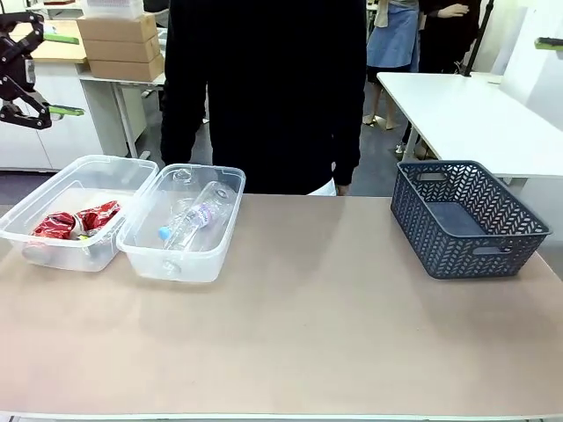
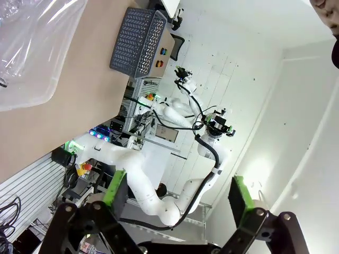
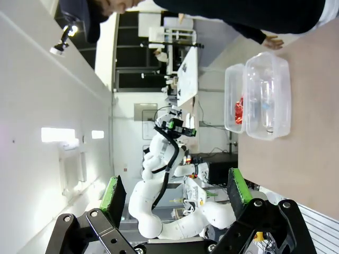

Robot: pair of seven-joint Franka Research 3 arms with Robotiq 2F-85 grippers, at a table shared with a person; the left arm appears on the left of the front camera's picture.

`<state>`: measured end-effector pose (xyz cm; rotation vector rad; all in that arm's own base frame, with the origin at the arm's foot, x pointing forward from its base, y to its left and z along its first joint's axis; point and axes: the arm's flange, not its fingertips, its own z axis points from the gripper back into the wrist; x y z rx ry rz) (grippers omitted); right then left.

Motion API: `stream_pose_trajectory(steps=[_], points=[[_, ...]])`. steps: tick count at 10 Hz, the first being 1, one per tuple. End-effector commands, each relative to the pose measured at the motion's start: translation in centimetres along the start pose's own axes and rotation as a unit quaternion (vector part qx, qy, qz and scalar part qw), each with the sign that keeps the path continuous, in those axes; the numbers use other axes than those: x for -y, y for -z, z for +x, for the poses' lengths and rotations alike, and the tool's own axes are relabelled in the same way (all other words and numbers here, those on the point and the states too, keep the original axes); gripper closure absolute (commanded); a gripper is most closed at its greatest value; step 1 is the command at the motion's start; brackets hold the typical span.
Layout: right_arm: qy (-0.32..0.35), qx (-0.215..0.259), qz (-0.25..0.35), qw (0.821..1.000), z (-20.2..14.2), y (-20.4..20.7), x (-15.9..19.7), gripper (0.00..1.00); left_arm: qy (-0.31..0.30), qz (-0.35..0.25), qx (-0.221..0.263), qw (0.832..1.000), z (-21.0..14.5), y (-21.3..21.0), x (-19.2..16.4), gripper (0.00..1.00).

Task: Sort the waste into each basket.
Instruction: Release the Organizing box you were holding.

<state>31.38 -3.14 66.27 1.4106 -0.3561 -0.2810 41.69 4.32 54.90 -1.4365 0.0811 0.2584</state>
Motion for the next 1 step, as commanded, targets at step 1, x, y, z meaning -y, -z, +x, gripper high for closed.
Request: stream_pose_trajectory(steps=[1], points=[[0.001,-0.001,0.013,1.0,0.07,0.15,-0.33,0.0,0.005,-0.013,-0.003,1.0,-0.01,0.08,0.3,0.0]])
